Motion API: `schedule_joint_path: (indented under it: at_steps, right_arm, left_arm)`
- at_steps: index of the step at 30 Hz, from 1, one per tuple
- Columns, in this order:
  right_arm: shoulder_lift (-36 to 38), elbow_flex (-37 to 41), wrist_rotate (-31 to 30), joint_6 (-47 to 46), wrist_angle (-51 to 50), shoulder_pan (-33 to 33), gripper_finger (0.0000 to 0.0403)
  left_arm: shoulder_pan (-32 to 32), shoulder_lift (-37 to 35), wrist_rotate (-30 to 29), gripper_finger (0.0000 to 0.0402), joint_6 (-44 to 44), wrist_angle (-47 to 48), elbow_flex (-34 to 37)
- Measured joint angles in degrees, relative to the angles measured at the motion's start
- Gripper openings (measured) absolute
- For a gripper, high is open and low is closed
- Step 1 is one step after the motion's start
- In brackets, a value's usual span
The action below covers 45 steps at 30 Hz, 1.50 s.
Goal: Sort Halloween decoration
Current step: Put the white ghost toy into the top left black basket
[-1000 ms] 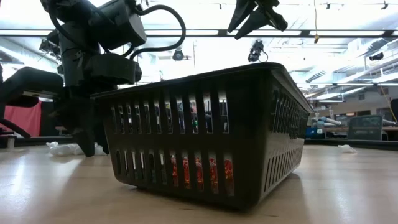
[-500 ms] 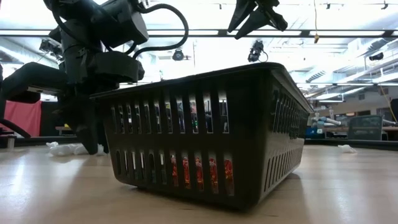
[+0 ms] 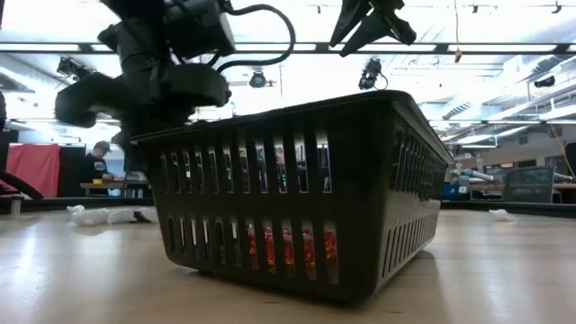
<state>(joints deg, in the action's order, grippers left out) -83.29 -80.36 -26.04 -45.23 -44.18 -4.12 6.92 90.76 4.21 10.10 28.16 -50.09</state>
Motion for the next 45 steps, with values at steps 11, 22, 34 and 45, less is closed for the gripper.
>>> schedule_joint_path:
  at_steps: [11,22,34,45]
  right_arm:
    - [0.0,0.0,0.0,-0.1,0.0,-0.2,0.0124]
    - [0.0,0.0,-0.4,-0.2,0.0,-0.4,0.0124]
    - [0.0,0.0,-0.4,-0.2,0.9,-0.4,0.0124]
    - [0.0,0.0,-0.1,-0.7,0.9,-0.4,0.0124]
  left_arm:
    - [-1.9,-0.1,0.6,0.0098,-6.5,4.8,-2.9]
    - [0.4,0.1,1.6,0.0220,-2.0,1.7,0.2]
    - [-1.0,5.9,3.6,0.0217,-1.7,-0.6,0.1]
    - [-0.9,7.0,2.7,0.0119,0.8,0.2,0.1]
